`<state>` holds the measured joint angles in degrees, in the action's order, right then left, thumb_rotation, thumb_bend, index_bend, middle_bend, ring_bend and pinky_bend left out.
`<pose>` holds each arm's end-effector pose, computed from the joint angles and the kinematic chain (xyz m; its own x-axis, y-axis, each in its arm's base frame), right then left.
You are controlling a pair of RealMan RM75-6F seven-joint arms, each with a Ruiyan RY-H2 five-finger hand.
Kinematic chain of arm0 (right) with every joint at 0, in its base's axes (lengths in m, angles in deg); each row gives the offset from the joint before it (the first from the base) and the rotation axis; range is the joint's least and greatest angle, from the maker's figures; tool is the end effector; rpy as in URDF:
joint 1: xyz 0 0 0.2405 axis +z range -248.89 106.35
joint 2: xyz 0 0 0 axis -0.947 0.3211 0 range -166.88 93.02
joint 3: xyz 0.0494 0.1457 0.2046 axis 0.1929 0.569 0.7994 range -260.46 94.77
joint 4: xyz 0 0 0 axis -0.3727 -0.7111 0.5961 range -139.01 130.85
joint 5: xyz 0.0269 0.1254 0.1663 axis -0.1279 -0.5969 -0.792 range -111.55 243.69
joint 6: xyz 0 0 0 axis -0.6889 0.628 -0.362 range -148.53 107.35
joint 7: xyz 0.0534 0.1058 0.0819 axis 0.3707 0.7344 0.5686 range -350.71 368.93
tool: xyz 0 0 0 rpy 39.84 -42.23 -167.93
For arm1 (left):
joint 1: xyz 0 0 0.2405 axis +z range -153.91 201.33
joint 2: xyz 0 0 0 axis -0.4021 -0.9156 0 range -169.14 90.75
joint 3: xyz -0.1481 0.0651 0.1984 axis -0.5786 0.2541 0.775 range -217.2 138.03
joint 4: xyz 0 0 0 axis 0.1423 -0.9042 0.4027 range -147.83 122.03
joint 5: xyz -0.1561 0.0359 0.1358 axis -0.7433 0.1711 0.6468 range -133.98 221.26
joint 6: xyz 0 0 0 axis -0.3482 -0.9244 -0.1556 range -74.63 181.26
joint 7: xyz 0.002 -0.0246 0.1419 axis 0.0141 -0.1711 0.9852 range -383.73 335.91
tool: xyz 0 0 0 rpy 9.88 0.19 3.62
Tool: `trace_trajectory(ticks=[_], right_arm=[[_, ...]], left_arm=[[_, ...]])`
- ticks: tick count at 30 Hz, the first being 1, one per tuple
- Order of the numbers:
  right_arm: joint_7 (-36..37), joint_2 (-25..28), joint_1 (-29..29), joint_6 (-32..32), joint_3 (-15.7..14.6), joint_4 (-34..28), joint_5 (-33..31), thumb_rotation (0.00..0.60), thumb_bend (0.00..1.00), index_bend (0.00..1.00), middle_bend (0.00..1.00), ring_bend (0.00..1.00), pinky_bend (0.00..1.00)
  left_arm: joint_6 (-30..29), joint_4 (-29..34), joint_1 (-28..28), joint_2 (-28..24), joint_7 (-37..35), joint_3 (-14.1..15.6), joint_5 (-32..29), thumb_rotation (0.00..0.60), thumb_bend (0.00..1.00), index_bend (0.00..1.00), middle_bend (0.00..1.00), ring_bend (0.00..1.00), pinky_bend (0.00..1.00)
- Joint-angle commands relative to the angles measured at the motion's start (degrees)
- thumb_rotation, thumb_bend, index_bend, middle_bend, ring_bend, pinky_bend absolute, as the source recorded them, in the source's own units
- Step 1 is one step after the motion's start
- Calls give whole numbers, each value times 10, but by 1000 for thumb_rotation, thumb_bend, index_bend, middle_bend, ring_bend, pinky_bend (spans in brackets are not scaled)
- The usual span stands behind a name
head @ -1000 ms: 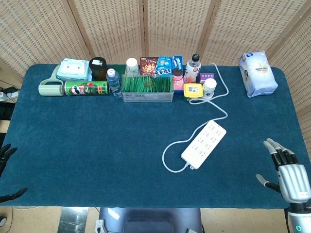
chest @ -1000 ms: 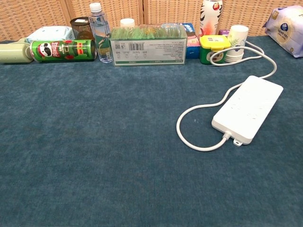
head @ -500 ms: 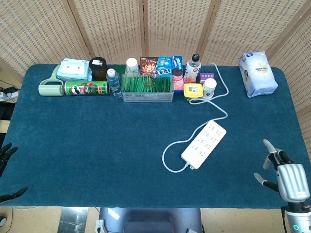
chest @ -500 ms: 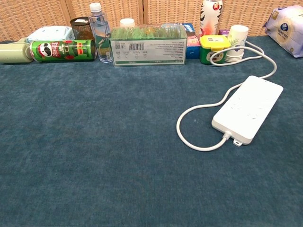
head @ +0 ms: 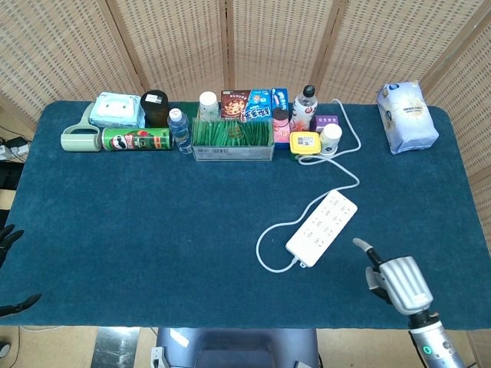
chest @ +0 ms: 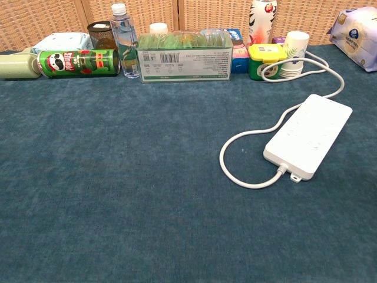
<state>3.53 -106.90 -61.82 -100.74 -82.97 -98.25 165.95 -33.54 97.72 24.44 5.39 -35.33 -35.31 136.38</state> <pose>-0.2546 -0.1837 0.0955 0.4079 -0.0875 0.9088 -0.8713 -0.3348 0.3588 -0.2737 0.1248 0.2150 0.2267 0.1291 0.9654 0.9729 0.0160 -0.2306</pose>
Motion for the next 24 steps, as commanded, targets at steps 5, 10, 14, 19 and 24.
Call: trace_trajectory(ticks=[5, 10, 14, 19, 24], right_arm=[[-74, -19, 61, 117, 2, -42, -31, 600, 716, 191, 954, 1000, 1000], [-107, -29, 79, 152, 11, -53, -62, 600, 724, 202, 955, 1000, 1000], [-132, -42, 95, 184, 14, -52, -87, 600, 730, 206, 954, 1000, 1000], [-151, -53, 109, 203, 25, -48, -119, 600, 730, 213, 955, 1000, 1000], [-171, -56, 118, 213, 26, -45, -136, 600, 730, 226, 955, 1000, 1000]], left_arm=[[-1, -2, 1, -1, -4, 2, 4, 600, 120, 0, 0, 0, 21], [0, -2, 1, -1, -2, 2, 2, 600, 120, 0, 0, 0, 21], [4, -1, -1, -1, 1, 1, -1, 600, 120, 0, 0, 0, 21], [8, 1, -2, -1, 4, 0, -7, 600, 120, 0, 0, 0, 22], [9, 2, -2, 0, 9, 0, -9, 600, 120, 0, 0, 0, 21]])
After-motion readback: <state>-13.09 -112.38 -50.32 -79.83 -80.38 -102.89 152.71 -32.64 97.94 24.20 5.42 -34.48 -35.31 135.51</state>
